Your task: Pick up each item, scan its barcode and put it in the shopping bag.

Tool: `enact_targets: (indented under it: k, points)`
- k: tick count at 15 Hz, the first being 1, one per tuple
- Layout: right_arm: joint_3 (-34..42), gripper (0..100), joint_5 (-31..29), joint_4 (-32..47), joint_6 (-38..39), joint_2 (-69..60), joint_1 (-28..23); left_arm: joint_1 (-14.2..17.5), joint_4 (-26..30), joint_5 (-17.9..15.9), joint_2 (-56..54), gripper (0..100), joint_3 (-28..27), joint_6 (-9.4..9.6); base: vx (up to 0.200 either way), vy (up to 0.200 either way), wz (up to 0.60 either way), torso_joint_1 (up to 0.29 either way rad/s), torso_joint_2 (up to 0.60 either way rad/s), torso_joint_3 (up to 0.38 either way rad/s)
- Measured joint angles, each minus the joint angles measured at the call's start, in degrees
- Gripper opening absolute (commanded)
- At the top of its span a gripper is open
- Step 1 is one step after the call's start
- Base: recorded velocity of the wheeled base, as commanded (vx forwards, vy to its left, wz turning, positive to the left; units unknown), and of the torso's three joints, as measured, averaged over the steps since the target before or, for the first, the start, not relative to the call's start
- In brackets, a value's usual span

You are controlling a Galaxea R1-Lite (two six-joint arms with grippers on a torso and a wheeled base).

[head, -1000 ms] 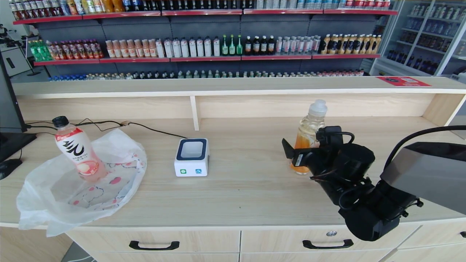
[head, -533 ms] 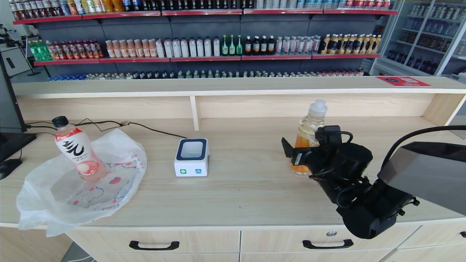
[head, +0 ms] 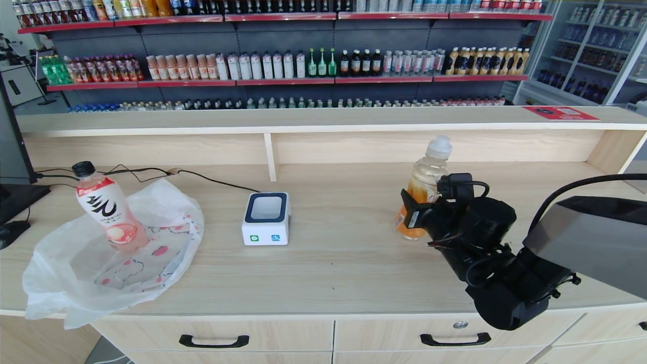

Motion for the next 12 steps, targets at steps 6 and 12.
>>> enact_targets:
  k: [6,12]
  points:
    - [0.3,0,0.0,-0.1,0.0,-0.4,-0.4,0.0,0.1,0.0,0.0,100,0.0,0.00,0.000,0.000,0.00,0.000,0.00,0.000]
    - [0.6,0,0.0,0.1,0.0,-2.4,-1.1,0.0,0.1,0.0,0.0,100,0.0,0.05,0.000,0.000,0.00,0.000,0.00,0.000]
